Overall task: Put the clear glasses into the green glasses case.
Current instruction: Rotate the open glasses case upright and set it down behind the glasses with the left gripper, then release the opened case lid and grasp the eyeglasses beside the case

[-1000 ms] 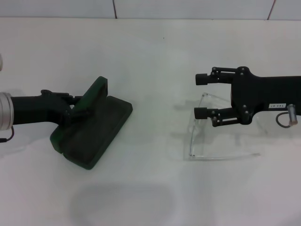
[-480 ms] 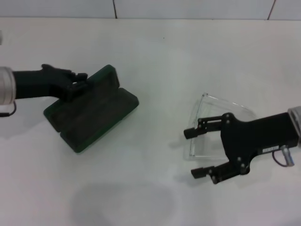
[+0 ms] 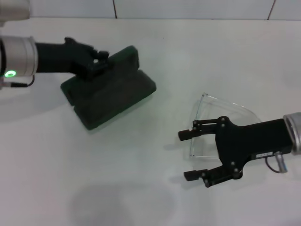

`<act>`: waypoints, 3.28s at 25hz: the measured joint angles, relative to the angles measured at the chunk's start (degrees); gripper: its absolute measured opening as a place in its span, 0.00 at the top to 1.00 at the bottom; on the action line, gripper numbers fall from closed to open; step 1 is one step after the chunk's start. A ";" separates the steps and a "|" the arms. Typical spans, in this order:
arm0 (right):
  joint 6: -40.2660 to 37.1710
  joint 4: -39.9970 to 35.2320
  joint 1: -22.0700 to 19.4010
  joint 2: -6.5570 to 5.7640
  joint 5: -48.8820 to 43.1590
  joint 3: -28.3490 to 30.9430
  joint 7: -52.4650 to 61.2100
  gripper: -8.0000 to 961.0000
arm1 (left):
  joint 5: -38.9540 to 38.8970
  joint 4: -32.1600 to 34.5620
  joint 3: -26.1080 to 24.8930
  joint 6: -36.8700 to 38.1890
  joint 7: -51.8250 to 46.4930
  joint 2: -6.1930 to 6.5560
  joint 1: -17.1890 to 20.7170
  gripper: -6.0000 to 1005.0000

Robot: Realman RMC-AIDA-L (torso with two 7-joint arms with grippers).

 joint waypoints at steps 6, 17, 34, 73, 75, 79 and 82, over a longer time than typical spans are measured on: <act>0.86 -0.01 0.51 1.85 -0.69 0.03 -0.75 0.17 | -0.96 -3.45 3.73 -1.19 8.65 -0.02 -6.09 0.80; 1.04 -0.21 -0.07 4.32 -1.63 -0.01 -2.29 0.17 | -1.18 -9.30 16.97 -6.06 11.85 -0.15 -14.40 0.80; 0.66 -0.32 -1.77 4.44 -1.68 0.03 -2.34 0.17 | -5.28 -7.86 25.79 -10.30 11.76 -0.33 -14.37 0.76; -9.29 -42.04 10.07 3.44 -61.78 20.28 37.64 0.17 | -57.66 -23.47 4.51 13.10 33.23 0.40 15.38 0.54; -10.08 -41.40 12.17 4.88 -65.55 19.51 38.21 0.17 | -57.40 -23.63 4.47 13.13 33.04 0.43 15.29 0.53; -9.24 -39.14 14.51 5.59 -68.76 13.24 40.09 0.17 | -57.29 -23.75 4.56 13.29 32.99 0.34 15.25 0.35; -6.87 -37.32 15.90 5.77 -69.38 7.41 42.02 0.17 | -56.99 -24.16 4.75 13.48 32.95 0.30 15.43 0.29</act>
